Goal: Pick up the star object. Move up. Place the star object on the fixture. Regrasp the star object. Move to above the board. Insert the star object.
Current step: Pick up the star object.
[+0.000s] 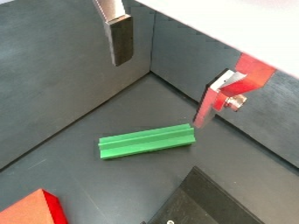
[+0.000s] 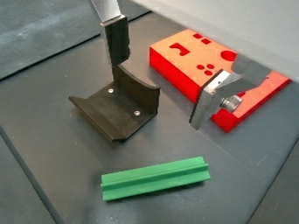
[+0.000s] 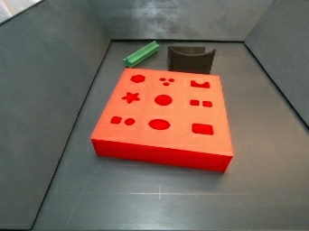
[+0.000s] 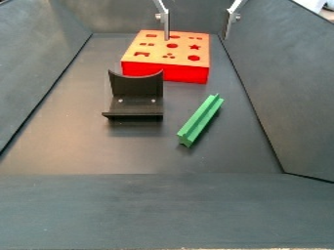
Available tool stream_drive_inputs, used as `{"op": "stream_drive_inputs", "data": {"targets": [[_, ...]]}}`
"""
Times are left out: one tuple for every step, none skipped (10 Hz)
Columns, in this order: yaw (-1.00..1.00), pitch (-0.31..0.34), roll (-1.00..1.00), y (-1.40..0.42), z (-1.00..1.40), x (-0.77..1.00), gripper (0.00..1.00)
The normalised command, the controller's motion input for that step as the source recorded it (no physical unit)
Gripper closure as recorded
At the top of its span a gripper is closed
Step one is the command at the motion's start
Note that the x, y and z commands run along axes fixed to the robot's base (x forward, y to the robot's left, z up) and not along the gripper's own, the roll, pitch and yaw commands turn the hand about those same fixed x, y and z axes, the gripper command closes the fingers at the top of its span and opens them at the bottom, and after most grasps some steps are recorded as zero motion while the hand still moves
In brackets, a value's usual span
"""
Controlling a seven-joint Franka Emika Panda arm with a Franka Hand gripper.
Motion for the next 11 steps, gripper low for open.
{"op": "stream_drive_inputs", "data": {"targets": [[0.0, -0.081, -0.05, 0.04, -0.03, -0.01, 0.0], [0.0, -0.099, 0.03, 0.0, -0.1, -0.01, 0.0], [-0.39, -0.133, 0.19, 0.15, -0.65, -0.43, 0.0], [-0.71, -0.059, 0.17, 0.13, -0.76, -0.35, 0.0], [-0.81, -0.029, 0.06, 0.17, -0.88, -0.29, 0.0], [-0.76, -0.026, 0.04, 0.24, -0.93, -0.3, 0.0], [-0.66, -0.04, 0.05, 0.34, -0.86, -0.21, 0.0], [-0.41, -0.004, 0.06, 0.55, -0.86, 0.04, 0.0], [-0.27, 0.0, 0.05, 0.66, -0.85, 0.25, 0.0], [-0.22, 0.0, 0.02, 0.7, -0.85, 0.38, 0.0], [-0.22, 0.0, 0.01, 0.69, -0.86, 0.42, 0.0]]}}
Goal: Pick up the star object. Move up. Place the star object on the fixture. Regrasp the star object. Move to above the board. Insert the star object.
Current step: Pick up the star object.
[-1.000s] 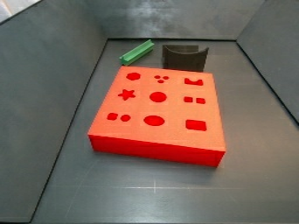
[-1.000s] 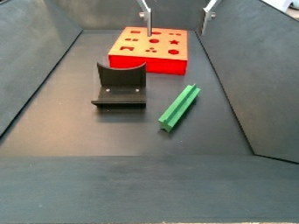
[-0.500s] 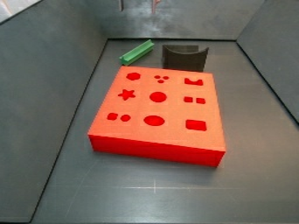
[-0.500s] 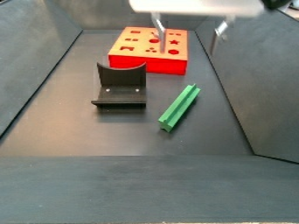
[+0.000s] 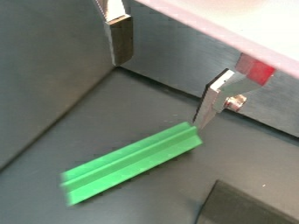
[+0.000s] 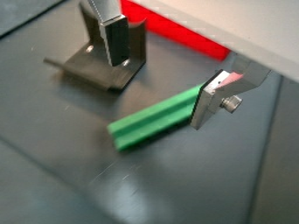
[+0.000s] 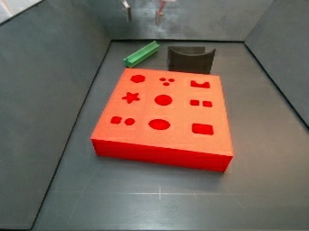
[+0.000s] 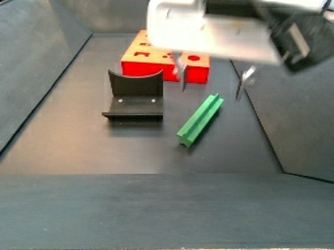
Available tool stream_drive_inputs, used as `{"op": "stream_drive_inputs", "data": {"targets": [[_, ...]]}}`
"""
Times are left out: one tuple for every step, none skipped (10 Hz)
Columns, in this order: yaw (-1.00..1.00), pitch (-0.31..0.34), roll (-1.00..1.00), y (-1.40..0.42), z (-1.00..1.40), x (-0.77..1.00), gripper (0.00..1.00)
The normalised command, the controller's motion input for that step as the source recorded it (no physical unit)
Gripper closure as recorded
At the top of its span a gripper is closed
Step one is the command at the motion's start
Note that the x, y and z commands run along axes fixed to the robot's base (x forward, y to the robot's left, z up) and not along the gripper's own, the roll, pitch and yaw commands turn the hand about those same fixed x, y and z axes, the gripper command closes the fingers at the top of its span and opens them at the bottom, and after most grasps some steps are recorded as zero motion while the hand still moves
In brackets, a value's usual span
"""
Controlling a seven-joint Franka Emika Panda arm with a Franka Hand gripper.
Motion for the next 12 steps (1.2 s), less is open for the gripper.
{"op": "stream_drive_inputs", "data": {"targets": [[-0.24, 0.0, 0.02, 0.63, -0.89, 0.43, 0.0], [-0.27, -0.051, 0.08, 0.3, -0.74, 0.2, 0.0], [-0.05, -0.029, -0.06, 0.07, 0.0, -0.03, 0.0], [0.0, 0.0, 0.0, 0.06, 0.0, 0.0, 0.0], [0.0, -0.059, 0.01, 0.0, -0.49, 0.14, 0.0], [0.0, -0.069, 0.05, 0.0, -0.65, 0.17, 0.0], [0.0, -0.083, 0.03, 0.0, -0.65, 0.19, 0.0], [0.0, -0.101, 0.0, 0.0, -0.57, 0.26, 0.0], [-0.03, -0.107, 0.0, -0.02, -0.41, 0.21, 0.0], [-0.02, -0.07, 0.0, -0.1, -0.2, 0.23, 0.0], [0.0, -0.009, 0.0, -0.04, -0.03, 0.0, 0.0], [0.0, 0.0, 0.0, 0.0, 0.0, -0.03, 0.0]]}}
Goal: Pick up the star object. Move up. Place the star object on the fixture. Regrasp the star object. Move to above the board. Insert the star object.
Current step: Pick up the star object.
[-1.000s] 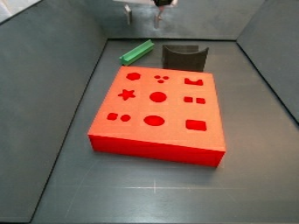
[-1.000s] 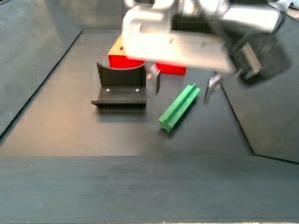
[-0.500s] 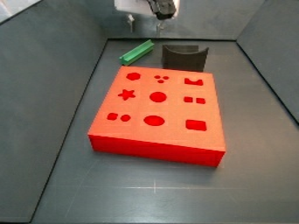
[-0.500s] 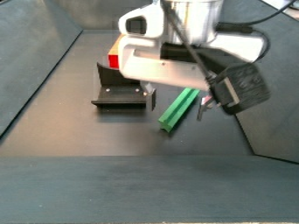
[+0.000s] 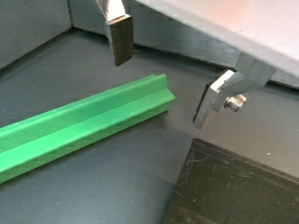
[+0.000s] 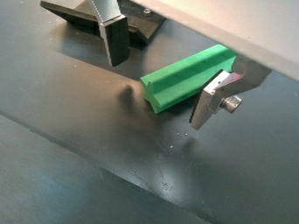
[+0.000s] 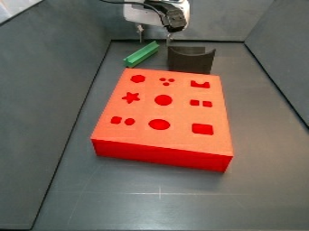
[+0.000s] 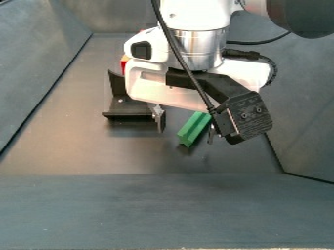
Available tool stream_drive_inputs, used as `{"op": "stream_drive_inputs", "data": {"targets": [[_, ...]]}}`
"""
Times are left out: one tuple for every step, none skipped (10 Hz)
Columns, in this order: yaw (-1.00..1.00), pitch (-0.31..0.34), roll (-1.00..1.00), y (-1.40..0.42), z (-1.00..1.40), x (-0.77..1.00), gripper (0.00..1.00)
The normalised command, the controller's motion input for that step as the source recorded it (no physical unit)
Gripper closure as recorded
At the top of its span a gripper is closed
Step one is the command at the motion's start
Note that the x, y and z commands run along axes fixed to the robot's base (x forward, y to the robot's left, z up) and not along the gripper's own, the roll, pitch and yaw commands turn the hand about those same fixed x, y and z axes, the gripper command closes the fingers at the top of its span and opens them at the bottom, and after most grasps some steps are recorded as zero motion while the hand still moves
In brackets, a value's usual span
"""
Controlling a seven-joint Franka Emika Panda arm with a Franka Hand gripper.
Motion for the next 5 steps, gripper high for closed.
{"op": "stream_drive_inputs", "data": {"targets": [[-0.61, 0.0, 0.0, -0.1, 0.0, 0.0, 0.0], [-0.75, 0.0, 0.0, -0.13, -0.04, -0.18, 0.0], [0.0, 0.0, 0.0, 0.0, -0.02, 0.0, 0.0], [0.0, -0.1, -0.01, 0.0, -0.42, -0.01, 0.0], [0.0, -0.197, -0.03, 0.0, -0.47, -0.01, 0.0]]}}
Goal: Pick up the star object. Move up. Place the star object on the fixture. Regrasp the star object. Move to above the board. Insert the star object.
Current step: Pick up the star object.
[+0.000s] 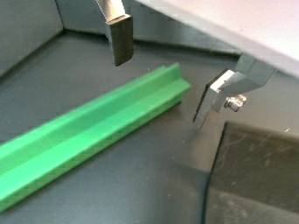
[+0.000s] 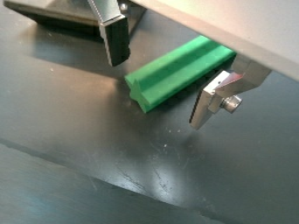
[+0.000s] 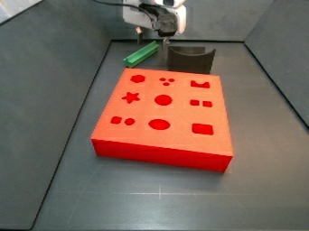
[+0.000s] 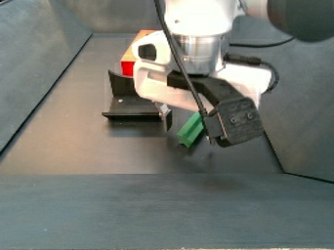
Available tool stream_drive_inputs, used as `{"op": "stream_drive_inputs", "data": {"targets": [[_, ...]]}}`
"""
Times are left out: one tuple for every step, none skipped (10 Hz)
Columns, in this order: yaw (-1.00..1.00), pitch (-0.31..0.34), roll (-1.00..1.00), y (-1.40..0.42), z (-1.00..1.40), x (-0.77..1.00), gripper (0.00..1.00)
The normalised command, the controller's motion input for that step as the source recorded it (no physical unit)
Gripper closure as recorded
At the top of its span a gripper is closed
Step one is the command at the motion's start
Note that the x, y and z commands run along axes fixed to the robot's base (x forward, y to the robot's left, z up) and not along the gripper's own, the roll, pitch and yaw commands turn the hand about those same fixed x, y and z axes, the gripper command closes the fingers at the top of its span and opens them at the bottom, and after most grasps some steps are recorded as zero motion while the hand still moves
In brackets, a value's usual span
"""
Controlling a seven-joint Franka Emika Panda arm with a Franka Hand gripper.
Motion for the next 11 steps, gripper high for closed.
{"op": "stream_drive_inputs", "data": {"targets": [[0.0, -0.031, 0.0, 0.0, -0.01, 0.0, 0.0], [0.0, -0.156, -0.1, 0.07, 0.04, -0.16, 0.0], [0.0, -0.459, -0.2, 0.08, 0.0, -0.31, 0.0], [0.0, -0.213, -0.05, 0.0, 0.0, -0.09, 0.0], [0.0, 0.0, 0.0, 0.0, -0.02, 0.04, 0.0], [-0.12, -0.427, -0.35, 0.19, 0.0, 0.0, 0.0], [-0.14, -0.5, -0.4, 0.18, 0.07, -0.04, 0.0], [0.0, -0.196, -0.13, 0.05, 0.0, 0.0, 0.0], [0.0, -0.004, 0.0, 0.0, 0.0, 0.0, 0.0], [-0.01, -0.027, 0.0, -0.07, -0.01, -0.01, 0.0], [0.0, 0.0, 0.0, 0.0, 0.0, 0.0, 1.0]]}}
